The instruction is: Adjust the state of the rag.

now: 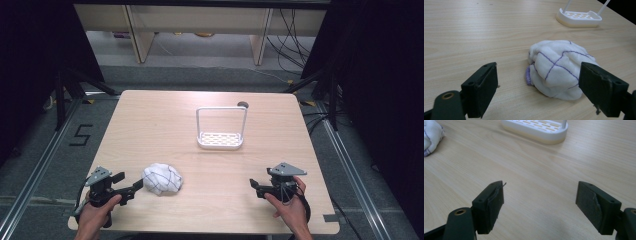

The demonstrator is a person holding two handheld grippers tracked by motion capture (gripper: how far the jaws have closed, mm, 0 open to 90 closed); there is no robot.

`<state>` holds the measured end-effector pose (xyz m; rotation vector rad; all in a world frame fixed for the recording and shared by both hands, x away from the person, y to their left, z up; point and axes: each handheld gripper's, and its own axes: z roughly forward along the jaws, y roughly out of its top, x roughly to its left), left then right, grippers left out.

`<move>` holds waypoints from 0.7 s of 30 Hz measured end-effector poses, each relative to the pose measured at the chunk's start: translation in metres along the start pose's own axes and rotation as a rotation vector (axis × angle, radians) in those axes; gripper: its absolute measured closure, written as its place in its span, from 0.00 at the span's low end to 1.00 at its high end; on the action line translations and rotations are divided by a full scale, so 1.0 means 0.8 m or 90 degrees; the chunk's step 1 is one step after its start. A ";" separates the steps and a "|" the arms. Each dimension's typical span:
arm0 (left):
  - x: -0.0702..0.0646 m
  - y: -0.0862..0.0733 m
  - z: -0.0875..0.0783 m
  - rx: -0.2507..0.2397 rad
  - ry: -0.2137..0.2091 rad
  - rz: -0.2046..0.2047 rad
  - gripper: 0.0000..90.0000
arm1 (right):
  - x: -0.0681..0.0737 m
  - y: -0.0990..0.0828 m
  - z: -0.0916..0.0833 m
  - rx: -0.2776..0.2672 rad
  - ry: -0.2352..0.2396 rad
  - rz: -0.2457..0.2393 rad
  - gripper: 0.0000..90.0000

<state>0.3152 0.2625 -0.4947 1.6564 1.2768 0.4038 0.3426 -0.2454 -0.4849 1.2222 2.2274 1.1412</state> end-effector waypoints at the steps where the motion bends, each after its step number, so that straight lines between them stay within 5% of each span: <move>1: -0.001 0.000 0.000 0.001 0.003 -0.001 0.17 | 0.000 0.000 0.000 0.000 0.000 0.000 0.26; 16: 0.001 0.006 0.005 -0.003 -0.019 -0.019 0.19 | 0.002 0.002 0.003 0.001 0.007 0.002 0.27; 21: -0.001 0.013 0.013 -0.002 -0.038 -0.001 0.30 | 0.005 0.002 0.004 0.003 0.007 -0.005 0.28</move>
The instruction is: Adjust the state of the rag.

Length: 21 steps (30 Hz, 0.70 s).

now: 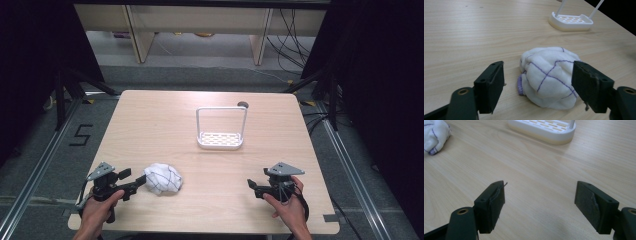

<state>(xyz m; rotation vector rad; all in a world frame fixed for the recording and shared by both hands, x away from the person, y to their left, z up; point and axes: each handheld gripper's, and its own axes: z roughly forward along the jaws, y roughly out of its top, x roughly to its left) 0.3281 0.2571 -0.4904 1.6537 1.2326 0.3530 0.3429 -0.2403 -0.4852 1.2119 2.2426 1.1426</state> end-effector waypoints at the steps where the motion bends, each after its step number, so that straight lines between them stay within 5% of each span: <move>1: 0.000 0.001 0.001 0.000 0.001 0.003 0.33 | 0.000 0.000 0.000 0.000 0.001 0.000 0.28; 11: 0.014 -0.001 0.020 0.027 -0.003 -0.026 0.45 | 0.002 -0.001 0.005 0.006 0.018 -0.004 0.28; 13: 0.017 -0.003 0.027 0.030 -0.027 -0.040 0.52 | 0.006 -0.001 0.003 0.020 0.012 0.010 0.28; 14: 0.017 -0.004 0.030 0.029 -0.041 -0.041 0.58 | 0.003 -0.001 0.004 0.013 0.013 -0.006 0.28; 17: 0.013 -0.003 0.034 0.019 -0.044 -0.016 0.79 | 0.002 -0.001 0.006 0.017 0.031 -0.008 0.29; 19: 0.006 0.002 0.033 0.009 -0.034 0.029 0.92 | 0.002 -0.001 0.005 0.015 0.029 -0.006 0.29; 21: -0.006 0.007 0.031 0.001 -0.033 0.074 0.94 | 0.006 -0.001 0.004 0.015 0.023 0.008 0.29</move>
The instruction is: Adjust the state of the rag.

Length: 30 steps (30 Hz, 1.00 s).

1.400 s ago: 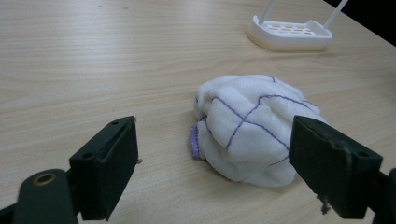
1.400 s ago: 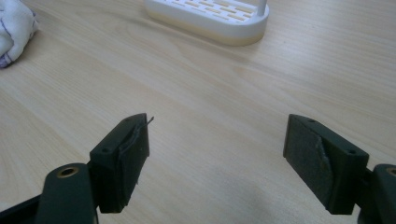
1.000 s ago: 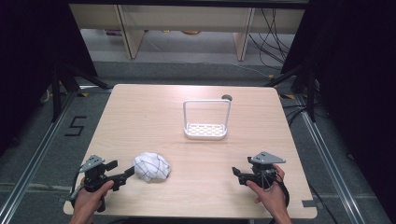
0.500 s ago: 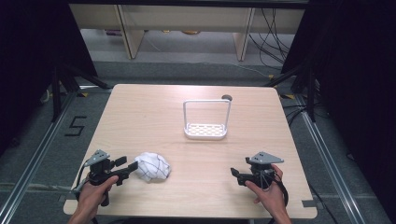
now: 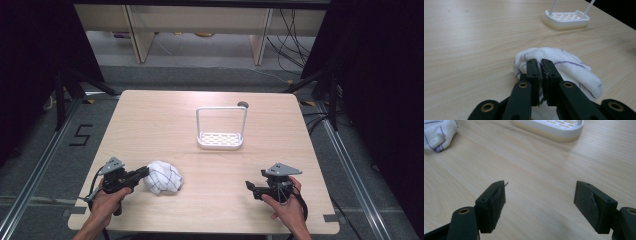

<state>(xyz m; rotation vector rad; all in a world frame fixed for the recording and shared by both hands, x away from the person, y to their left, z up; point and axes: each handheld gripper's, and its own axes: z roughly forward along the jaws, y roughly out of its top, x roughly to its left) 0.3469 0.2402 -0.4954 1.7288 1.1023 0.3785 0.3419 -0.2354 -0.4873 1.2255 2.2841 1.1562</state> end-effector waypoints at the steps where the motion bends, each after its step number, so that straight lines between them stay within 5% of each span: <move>1: -0.007 0.004 -0.002 -0.001 0.002 0.023 0.95 | -0.001 0.000 0.000 -0.002 -0.002 -0.004 0.29; 5: -0.025 0.019 -0.006 -0.008 -0.012 0.070 0.96 | -0.003 0.001 -0.001 -0.010 0.002 -0.011 0.30; 11: -0.044 0.041 -0.011 -0.021 -0.045 0.096 0.96 | -0.004 0.002 -0.004 -0.013 -0.011 -0.008 0.30; 19: -0.091 0.077 -0.015 -0.047 -0.101 0.143 0.96 | -0.006 0.001 -0.003 -0.018 -0.008 -0.003 0.30; 22: -0.110 0.092 -0.010 -0.056 -0.135 0.145 0.96 | -0.007 0.002 -0.004 -0.021 -0.008 -0.004 0.30; 26: -0.132 0.109 0.002 -0.078 -0.200 0.114 0.96 | -0.009 0.003 -0.006 -0.026 -0.002 -0.001 0.30; 30: -0.137 0.099 0.024 -0.032 -0.210 0.129 0.96 | -0.009 0.002 -0.010 -0.034 -0.015 0.021 0.30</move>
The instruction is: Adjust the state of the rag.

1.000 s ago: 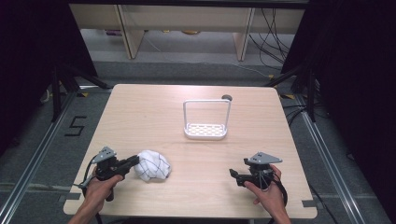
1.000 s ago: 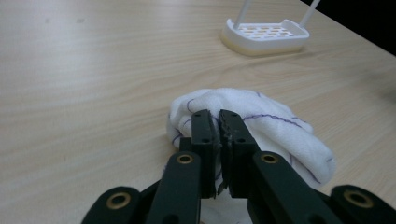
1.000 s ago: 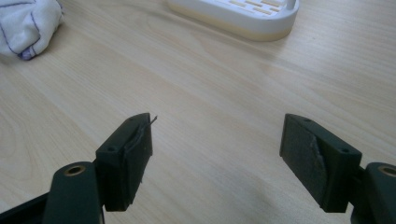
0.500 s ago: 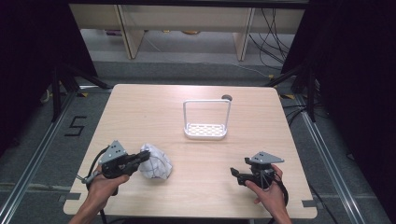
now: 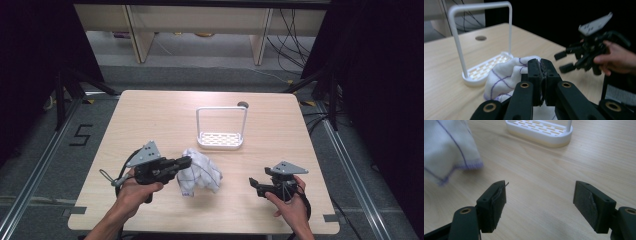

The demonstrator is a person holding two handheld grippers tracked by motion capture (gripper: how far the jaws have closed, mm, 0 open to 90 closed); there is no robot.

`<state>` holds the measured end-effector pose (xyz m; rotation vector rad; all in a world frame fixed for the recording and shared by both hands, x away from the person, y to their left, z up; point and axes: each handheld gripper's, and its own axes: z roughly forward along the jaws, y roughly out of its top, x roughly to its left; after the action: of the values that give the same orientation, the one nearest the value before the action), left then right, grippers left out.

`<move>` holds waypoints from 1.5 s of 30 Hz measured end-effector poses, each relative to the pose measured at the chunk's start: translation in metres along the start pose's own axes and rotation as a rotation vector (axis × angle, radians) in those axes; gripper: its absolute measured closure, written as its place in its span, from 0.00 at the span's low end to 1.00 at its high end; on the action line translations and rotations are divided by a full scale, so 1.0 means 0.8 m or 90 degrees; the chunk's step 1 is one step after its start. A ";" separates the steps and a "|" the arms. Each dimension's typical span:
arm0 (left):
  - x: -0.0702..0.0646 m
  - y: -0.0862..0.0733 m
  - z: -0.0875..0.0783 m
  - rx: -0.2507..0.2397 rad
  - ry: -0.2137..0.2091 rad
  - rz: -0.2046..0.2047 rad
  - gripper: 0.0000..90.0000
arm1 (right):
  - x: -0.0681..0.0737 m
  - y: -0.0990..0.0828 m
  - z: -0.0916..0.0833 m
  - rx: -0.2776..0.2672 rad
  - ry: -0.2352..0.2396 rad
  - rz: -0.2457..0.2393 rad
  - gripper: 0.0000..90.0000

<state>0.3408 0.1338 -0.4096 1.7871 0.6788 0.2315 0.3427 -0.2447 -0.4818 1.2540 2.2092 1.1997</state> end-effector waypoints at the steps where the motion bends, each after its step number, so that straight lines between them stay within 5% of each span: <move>1: 0.007 -0.010 0.007 0.021 0.005 -0.007 0.96 | -0.004 0.000 0.000 -0.001 0.004 -0.014 0.30; 5: 0.045 -0.064 0.032 0.105 0.053 -0.036 0.96 | -0.004 0.000 0.000 0.004 0.001 -0.018 0.30; 8: 0.058 -0.083 0.034 0.122 0.061 -0.055 0.96 | -0.001 0.001 0.002 0.003 0.013 -0.024 0.30; 17: 0.063 -0.087 0.016 0.132 0.066 -0.061 0.82 | 0.019 0.009 0.005 0.016 0.042 -0.013 0.33; 19: 0.063 -0.089 0.008 0.130 0.064 -0.064 0.78 | 0.021 0.017 0.011 0.010 0.043 -0.043 0.33; 26: 0.073 -0.084 -0.010 0.104 0.077 -0.092 0.72 | 0.041 0.057 0.051 0.018 0.070 -0.056 0.40; 37: 0.083 -0.089 -0.024 0.094 0.091 -0.110 0.70 | 0.062 0.091 0.141 0.116 0.115 -0.077 0.50; 45: 0.087 -0.091 -0.031 0.100 0.098 -0.114 0.70 | 0.057 0.092 0.174 0.172 0.151 -0.036 0.71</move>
<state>0.3620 0.2053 -0.4813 1.8569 0.9854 0.2010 0.4442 -0.1176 -0.4997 1.1876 2.6350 1.1053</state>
